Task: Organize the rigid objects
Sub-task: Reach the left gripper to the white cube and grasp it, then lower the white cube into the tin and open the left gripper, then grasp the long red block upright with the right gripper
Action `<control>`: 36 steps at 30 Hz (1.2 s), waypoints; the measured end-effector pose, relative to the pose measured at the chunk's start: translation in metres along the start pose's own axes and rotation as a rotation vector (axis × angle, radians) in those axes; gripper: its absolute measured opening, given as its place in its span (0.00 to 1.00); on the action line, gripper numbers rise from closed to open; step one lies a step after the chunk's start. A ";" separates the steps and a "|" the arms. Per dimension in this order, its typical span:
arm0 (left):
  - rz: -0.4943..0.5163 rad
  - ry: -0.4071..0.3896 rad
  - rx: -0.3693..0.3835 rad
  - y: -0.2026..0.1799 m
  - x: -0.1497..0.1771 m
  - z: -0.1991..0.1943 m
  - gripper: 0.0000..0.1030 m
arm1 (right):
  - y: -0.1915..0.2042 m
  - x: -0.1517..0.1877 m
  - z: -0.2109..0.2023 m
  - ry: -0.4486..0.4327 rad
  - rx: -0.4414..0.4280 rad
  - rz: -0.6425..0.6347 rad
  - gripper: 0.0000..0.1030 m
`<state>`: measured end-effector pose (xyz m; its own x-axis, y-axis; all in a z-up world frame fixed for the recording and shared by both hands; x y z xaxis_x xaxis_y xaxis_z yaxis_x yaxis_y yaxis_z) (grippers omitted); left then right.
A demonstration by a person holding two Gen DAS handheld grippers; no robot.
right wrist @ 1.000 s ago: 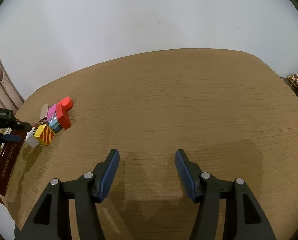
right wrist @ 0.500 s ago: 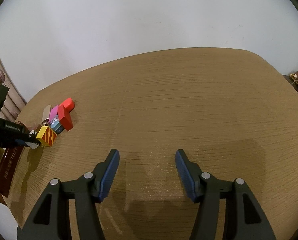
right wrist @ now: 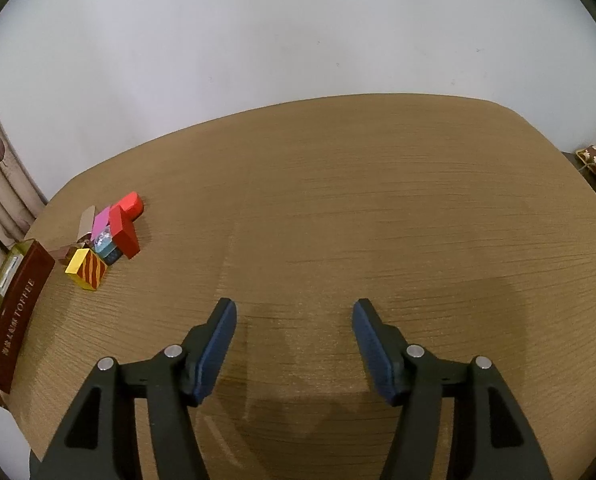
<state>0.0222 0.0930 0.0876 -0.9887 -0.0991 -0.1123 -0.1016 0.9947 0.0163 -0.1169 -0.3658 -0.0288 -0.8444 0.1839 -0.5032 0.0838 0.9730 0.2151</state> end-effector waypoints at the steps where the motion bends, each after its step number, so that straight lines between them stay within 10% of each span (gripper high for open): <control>1: -0.011 0.013 0.006 0.008 -0.006 0.007 0.26 | 0.003 0.000 0.003 0.001 0.002 -0.001 0.61; 14: -0.016 0.075 0.021 -0.004 -0.014 0.066 0.27 | 0.015 -0.005 0.014 0.009 0.018 -0.013 0.62; 22: -0.004 -0.024 0.033 -0.012 -0.005 0.048 0.56 | 0.017 -0.005 0.014 0.010 0.021 -0.015 0.62; 29: -0.010 -0.176 0.109 -0.009 0.089 -0.004 0.72 | 0.027 -0.011 0.013 0.012 -0.040 -0.069 0.62; 36: 0.037 -0.122 0.177 -0.018 0.182 0.001 0.72 | 0.112 -0.065 0.012 0.129 -0.247 -0.359 0.56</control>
<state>-0.1560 0.0570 0.0659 -0.9695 -0.0694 -0.2349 -0.0342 0.9879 -0.1511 -0.0467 -0.2675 0.0179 -0.8571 -0.1927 -0.4778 -0.3418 0.9066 0.2476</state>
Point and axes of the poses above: each gripper's, at about its wrist camera, not at the fingertips, and z roughly the way its jaws point, y to its left, x to its underside, the point moved 2 cm from there along z, roughly the way its jaws point, and after that the axes turned 13 degrees about y, right-handed, at the moved point
